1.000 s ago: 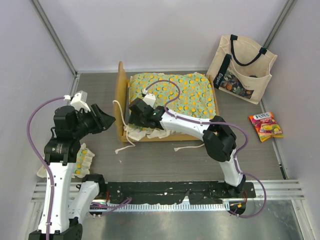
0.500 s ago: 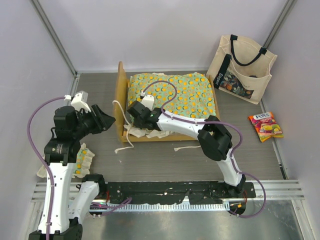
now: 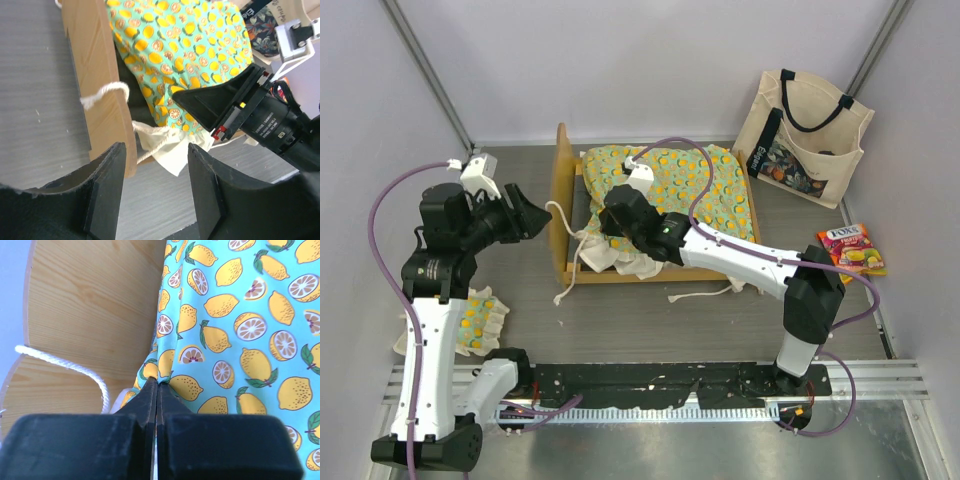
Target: Set up the pet bed
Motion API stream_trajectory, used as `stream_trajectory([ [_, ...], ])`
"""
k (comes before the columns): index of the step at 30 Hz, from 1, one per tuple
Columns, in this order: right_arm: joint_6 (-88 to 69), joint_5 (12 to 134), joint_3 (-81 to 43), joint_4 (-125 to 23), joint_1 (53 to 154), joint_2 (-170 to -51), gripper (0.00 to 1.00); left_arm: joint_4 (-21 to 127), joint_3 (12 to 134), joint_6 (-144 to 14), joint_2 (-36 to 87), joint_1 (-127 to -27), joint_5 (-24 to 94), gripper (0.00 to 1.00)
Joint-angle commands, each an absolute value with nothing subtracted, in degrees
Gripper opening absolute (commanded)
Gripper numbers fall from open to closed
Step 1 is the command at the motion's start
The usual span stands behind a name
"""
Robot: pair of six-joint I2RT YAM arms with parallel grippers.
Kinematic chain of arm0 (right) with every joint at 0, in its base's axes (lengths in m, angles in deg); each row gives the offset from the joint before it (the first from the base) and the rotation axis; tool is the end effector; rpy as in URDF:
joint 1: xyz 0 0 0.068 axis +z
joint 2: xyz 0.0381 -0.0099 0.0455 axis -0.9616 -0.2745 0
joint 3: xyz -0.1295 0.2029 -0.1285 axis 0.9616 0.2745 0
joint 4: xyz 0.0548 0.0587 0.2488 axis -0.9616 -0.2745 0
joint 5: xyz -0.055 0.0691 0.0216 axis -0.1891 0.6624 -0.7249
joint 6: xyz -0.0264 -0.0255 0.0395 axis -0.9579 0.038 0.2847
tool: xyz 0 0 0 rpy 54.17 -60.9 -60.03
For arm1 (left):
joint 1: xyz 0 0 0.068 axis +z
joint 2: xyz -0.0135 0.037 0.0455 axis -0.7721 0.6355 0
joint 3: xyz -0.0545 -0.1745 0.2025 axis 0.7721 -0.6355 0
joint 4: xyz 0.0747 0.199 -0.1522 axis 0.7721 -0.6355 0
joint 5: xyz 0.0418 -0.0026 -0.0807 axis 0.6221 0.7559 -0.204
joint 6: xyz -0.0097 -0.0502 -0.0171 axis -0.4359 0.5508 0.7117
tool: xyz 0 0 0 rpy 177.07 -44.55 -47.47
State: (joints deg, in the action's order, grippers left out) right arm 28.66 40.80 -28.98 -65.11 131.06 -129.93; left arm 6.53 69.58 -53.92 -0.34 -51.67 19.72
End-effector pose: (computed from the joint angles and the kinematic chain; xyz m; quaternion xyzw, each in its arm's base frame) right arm 0.2381 0.3390 0.3137 0.0210 0.8507 0.2660 0.4528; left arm 0.1575 -0.0174 0.4060 -0.0433 0.8331 -0.2753 0.4778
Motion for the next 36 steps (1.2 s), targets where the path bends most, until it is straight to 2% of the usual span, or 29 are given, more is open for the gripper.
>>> stream_trajectory([
  [1,26.91,38.52,-27.01,-62.45,130.32,-127.29,0.01,10.01,76.18,-58.42,3.15,-51.95,15.78,0.57],
  [5,27.09,38.26,-25.78,-61.93,129.18,-125.36,0.01,5.63,83.39,-60.44,9.83,-55.02,15.49,0.59],
  [9,27.27,37.64,-23.77,-61.32,127.68,-122.81,0.01,0.80,88.22,-62.82,14.14,-66.07,29.26,0.62],
  [12,27.53,38.34,-22.79,-61.05,125.93,-121.23,0.01,-1.75,89.90,-64.22,17.22,-69.17,32.02,0.64],
  [19,27.62,40.81,-22.00,-60.52,124.52,-119.91,0.01,-6.69,95.18,-82.13,22.23,-69.62,33.95,0.68],
  [25,27.71,42.48,-21.65,-59.90,124.34,-119.91,0.01,2.53,91.06,-101.99,22.32,-69.62,28.17,0.72],
  [26,27.79,42.57,-21.65,-59.91,124.25,-119.82,0.01,5.76,88.70,-103.50,22.15,-69.71,27.55,0.79],
  [27,27.88,42.74,-21.56,-59.91,124.25,-119.65,0.01,6.84,87.80,-106.30,22.14,-69.62,27.28,0.80],
  [36,27.79,43.79,-21.56,-59.90,123.64,-119.38,0.01,3.77,86.30,-119.59,26.80,-69.62,25.60,0.86],
])
